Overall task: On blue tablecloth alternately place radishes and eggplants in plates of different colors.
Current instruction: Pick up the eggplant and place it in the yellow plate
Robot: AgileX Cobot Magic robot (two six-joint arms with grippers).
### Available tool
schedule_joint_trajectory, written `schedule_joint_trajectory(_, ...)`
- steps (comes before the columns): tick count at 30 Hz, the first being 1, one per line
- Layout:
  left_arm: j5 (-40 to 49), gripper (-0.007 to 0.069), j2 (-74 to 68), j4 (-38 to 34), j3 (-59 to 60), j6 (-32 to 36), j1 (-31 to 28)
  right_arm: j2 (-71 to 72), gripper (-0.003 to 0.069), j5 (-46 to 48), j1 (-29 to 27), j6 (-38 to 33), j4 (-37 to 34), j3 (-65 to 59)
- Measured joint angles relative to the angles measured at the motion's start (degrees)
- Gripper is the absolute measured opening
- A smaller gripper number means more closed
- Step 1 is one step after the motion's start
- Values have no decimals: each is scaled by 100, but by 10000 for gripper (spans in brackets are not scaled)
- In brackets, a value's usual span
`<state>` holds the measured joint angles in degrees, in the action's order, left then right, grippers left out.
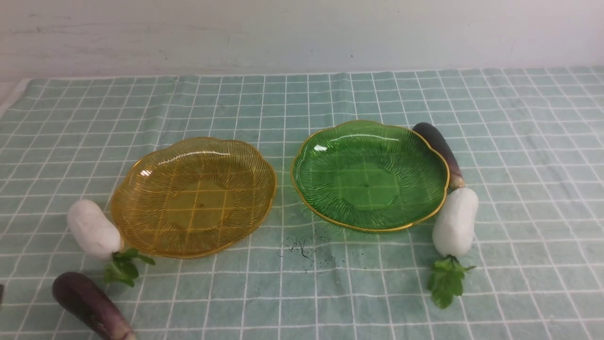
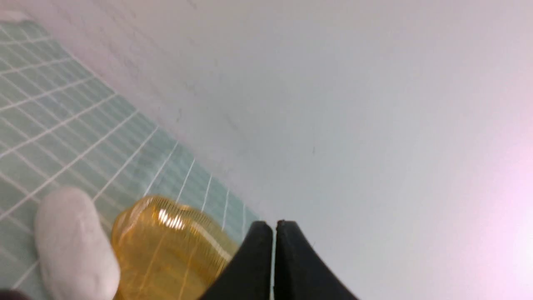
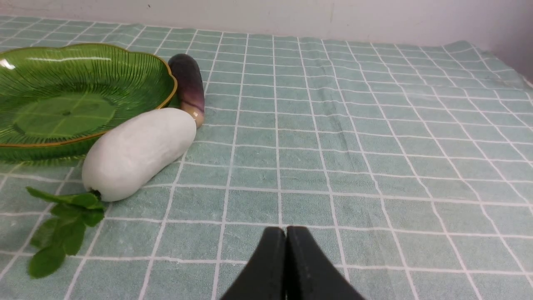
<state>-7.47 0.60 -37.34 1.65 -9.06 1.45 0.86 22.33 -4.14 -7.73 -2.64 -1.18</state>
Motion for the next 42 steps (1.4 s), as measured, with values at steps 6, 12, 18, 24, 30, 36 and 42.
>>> schedule_joint_trajectory(6, -695, -7, 0, -752, 0, 10, 0, 0, -10, 0, 0, 0, 0, 0)
schedule_joint_trajectory(12, -1149, -7, 0, -798, -32, 87, 0, 0, -10, 0, 0, 0, 0, 0)
schedule_joint_trajectory(18, -451, -8, -261, -605, -1242, 1141, 0, 0, -10, 0, 0, 0, 6, 0)
schedule_joint_trajectory(24, 2726, -8, -2207, -338, -2997, 2651, -5, 0, -10, -580, 0, 215, -1027, -51)
schedule_joint_trajectory(30, 4832, -8, -4449, 671, -3651, 2415, -5, 0, -10, -1696, 0, 670, -3241, -51)
schedule_joint_trajectory(36, 5227, -1, -5772, 2283, -3664, 985, -25, 0, -10, -2188, 0, 722, -4459, -51)
schedule_joint_trajectory(42, 5319, 13, -6187, 2768, -3732, 196, -785, 0, -10, -1965, 0, 691, -4497, -16)
